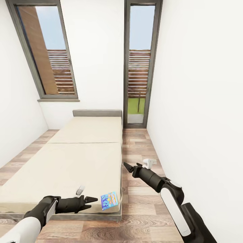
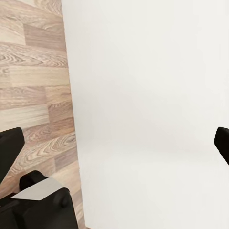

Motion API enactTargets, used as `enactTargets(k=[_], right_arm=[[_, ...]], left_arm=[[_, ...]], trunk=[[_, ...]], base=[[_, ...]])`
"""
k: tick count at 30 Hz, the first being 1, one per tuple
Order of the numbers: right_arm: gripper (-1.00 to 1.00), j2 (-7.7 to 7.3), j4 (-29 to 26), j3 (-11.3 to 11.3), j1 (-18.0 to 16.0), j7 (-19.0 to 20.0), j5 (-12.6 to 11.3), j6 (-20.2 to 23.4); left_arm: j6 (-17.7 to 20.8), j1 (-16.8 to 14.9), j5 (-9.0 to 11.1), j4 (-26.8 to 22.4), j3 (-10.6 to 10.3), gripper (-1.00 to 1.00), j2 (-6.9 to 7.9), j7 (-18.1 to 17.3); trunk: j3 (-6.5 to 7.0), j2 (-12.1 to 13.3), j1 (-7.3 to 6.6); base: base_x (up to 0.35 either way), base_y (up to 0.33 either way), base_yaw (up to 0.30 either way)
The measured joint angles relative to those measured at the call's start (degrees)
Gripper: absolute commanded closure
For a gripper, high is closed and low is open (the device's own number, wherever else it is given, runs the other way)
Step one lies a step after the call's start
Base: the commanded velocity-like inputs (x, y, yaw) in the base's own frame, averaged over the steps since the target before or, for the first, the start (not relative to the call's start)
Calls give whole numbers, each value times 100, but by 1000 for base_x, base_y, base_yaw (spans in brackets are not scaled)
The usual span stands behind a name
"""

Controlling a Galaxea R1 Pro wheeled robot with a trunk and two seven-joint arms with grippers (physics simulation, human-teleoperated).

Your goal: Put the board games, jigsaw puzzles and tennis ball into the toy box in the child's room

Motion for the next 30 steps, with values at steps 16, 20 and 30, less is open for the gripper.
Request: enactTargets(k=[16,20,30], right_arm=[[-100,8,11,-1,-5,-5,4,-24],[-100,14,26,-1,-1,-9,8,-37],[-100,10,59,-1,-2,-12,-1,-67]], left_arm=[[-15,0,5,10,-2,-100,-32,17],[-48,0,5,16,-11,-100,-150,24],[-305,16,9,259,-17,-100,-262,27]], trunk=[[-288,-643,351],[-360,-803,439],[-540,-1205,659]], base=[[-2,0,0],[0,0,0],[0,0,0]])
